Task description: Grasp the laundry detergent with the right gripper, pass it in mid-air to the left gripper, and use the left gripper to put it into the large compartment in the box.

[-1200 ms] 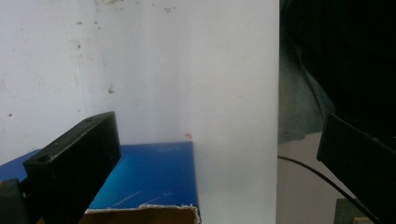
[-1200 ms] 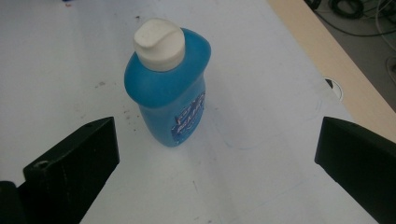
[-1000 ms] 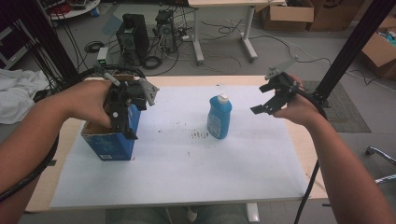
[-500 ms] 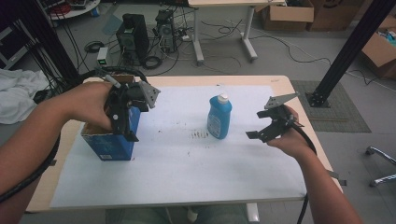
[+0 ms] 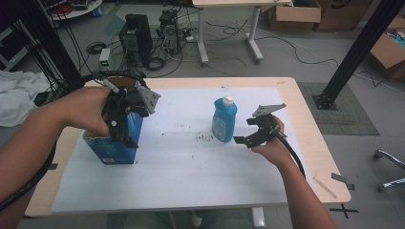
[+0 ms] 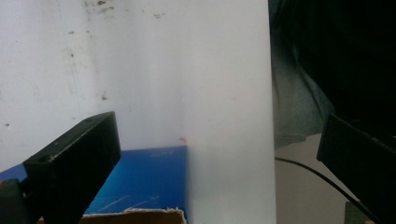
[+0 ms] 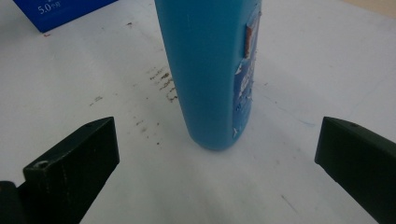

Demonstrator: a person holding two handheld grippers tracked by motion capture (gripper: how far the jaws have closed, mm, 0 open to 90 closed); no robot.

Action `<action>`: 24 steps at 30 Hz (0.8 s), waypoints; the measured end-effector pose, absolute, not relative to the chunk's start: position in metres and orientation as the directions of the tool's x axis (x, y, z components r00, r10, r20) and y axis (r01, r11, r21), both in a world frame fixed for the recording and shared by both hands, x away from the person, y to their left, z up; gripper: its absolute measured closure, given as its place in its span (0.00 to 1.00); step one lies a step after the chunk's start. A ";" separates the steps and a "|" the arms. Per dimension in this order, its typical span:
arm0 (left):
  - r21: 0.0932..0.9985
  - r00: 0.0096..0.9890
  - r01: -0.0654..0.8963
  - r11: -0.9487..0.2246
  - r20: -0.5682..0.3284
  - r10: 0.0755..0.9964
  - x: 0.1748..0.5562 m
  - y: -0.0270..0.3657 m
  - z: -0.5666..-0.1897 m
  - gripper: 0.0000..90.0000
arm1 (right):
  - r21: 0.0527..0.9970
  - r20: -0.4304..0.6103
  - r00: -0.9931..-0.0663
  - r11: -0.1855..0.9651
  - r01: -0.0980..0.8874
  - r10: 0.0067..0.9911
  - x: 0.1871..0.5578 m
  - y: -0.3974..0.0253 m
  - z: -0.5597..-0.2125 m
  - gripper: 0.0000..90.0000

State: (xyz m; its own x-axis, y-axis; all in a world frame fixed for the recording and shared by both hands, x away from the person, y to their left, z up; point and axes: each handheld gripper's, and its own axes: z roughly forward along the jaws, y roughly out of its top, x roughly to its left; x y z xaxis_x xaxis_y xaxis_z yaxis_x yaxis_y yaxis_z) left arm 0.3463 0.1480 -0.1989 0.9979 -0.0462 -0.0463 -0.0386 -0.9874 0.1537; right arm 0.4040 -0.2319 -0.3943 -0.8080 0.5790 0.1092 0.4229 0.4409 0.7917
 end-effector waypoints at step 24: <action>0.165 0.998 -0.029 -0.986 -0.049 -0.038 0.344 0.156 -0.202 0.00 | 0.869 0.116 -0.716 0.279 0.409 0.689 0.420 -0.188 -0.426 0.00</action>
